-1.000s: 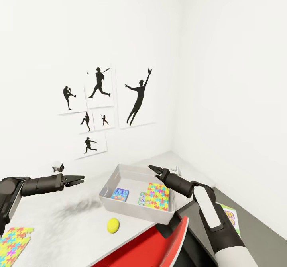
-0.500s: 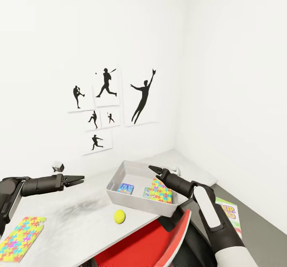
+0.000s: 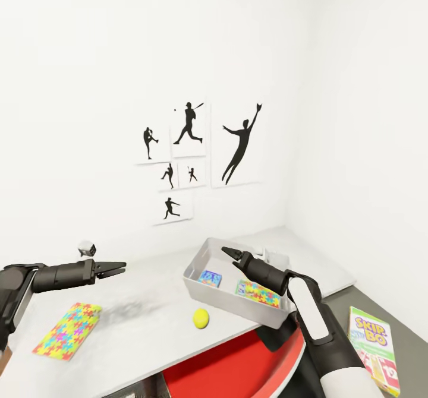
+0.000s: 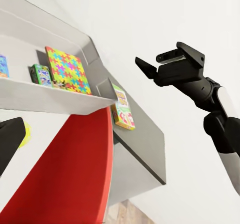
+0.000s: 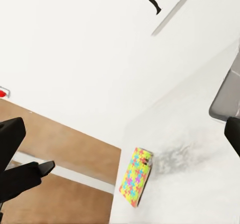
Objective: Put all the toys in the child's room - the three board games (two on the bed and one on the table), the two jigsaw puzzles on the table, and the tennis ball on the table - inside the toy box on the table in the child's room.
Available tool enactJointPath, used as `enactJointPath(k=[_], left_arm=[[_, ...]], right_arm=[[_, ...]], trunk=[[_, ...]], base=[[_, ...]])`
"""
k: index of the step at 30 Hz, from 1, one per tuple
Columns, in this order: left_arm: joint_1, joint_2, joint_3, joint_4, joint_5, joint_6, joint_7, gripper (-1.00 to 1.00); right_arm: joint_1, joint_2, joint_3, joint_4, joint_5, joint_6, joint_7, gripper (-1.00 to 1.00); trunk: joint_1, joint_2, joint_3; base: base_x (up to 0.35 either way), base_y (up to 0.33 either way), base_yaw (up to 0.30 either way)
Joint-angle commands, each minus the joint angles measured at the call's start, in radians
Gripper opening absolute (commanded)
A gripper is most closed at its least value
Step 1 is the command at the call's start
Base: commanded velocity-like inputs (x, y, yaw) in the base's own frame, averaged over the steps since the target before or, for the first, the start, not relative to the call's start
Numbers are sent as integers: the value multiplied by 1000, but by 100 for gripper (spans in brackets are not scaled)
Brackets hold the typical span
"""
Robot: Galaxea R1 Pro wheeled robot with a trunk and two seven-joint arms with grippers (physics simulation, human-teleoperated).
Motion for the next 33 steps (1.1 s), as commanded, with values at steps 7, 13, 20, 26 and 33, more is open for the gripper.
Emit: enactJointPath(k=[7, 13, 20, 26, 33], left_arm=[[0, 0, 0, 0, -1, 11, -4, 100], [0, 0, 0, 0, -2, 11, -4, 100], [0, 0, 0, 0, -2, 11, -4, 100], [0, 0, 0, 0, -2, 11, -4, 100], [0, 0, 0, 0, -4, 11, -4, 100]], right_arm=[[0, 1, 2, 0, 4, 3, 3, 100], [0, 1, 5, 1, 4, -8, 2, 100], [0, 1, 7, 0, 4, -14, 2, 100], [0, 1, 7, 0, 4, -15, 2, 100], [0, 1, 9, 1, 4, -15, 2, 100]], trunk=[[0, -1, 0], [0, -1, 0], [0, -1, 0], [0, -1, 0], [0, -1, 0]], base=[[0, 0, 292], [0, 19, 292], [0, 97, 292], [0, 115, 292], [0, 117, 292]])
